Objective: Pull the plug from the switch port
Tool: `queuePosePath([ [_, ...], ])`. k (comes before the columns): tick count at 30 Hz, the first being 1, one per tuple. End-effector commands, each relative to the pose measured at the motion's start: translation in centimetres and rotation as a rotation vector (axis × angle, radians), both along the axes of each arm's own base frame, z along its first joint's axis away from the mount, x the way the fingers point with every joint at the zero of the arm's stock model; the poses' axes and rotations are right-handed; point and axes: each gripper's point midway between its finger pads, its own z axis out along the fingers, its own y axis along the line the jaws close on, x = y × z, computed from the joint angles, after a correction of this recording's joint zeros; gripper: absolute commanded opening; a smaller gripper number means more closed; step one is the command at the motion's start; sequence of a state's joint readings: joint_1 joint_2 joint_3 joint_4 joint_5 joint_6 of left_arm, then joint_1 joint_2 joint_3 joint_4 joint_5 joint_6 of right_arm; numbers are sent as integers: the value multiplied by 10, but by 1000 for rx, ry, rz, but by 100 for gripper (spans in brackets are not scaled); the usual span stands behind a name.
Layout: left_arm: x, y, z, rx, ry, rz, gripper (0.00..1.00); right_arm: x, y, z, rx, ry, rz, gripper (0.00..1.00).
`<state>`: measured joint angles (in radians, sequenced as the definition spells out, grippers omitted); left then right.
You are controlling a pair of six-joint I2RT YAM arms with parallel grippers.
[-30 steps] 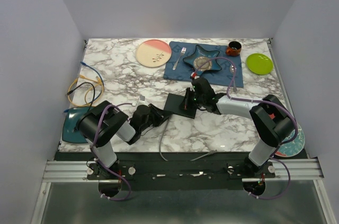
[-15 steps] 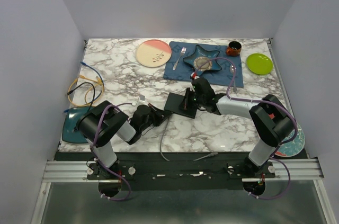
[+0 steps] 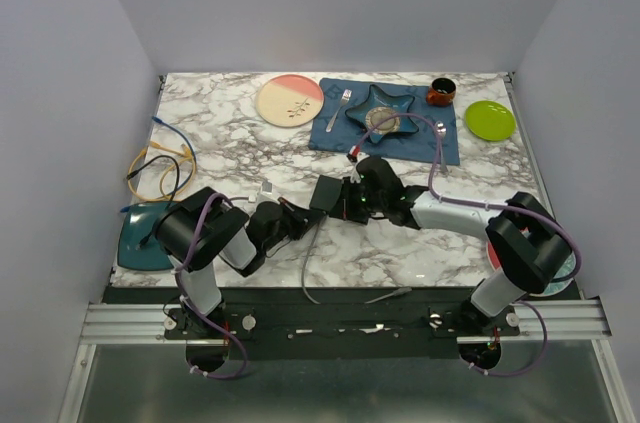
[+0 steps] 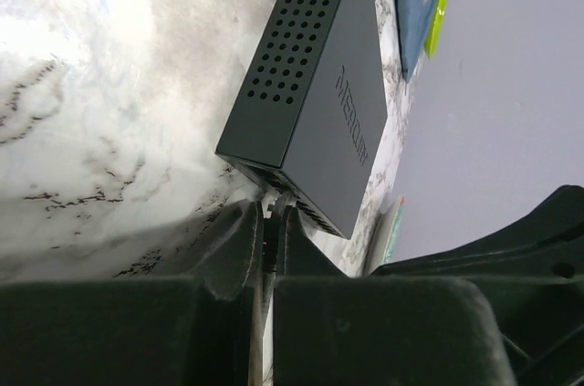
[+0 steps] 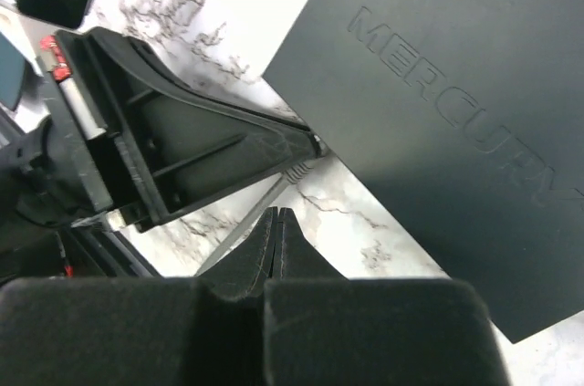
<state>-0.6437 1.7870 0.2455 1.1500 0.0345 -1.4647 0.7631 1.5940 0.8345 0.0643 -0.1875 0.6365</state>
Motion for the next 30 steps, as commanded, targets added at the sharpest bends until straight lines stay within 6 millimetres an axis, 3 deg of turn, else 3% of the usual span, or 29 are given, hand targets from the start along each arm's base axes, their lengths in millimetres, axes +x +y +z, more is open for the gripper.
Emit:
queuePosePath([
  [1,-26,26,-52,171,131,5,0,-8,-7,-23,-59,53,12,1],
  [11,-26,26,-41,208,95,-23,0,1,-10,-51,-167,116,-28,1],
  [19,-42,27,-48,221,118,-77,0,24,-5,-47,-195,85,-86,1],
  [30,-67,30,-56,223,132,-130,0,37,0,-56,-213,96,-122,1],
])
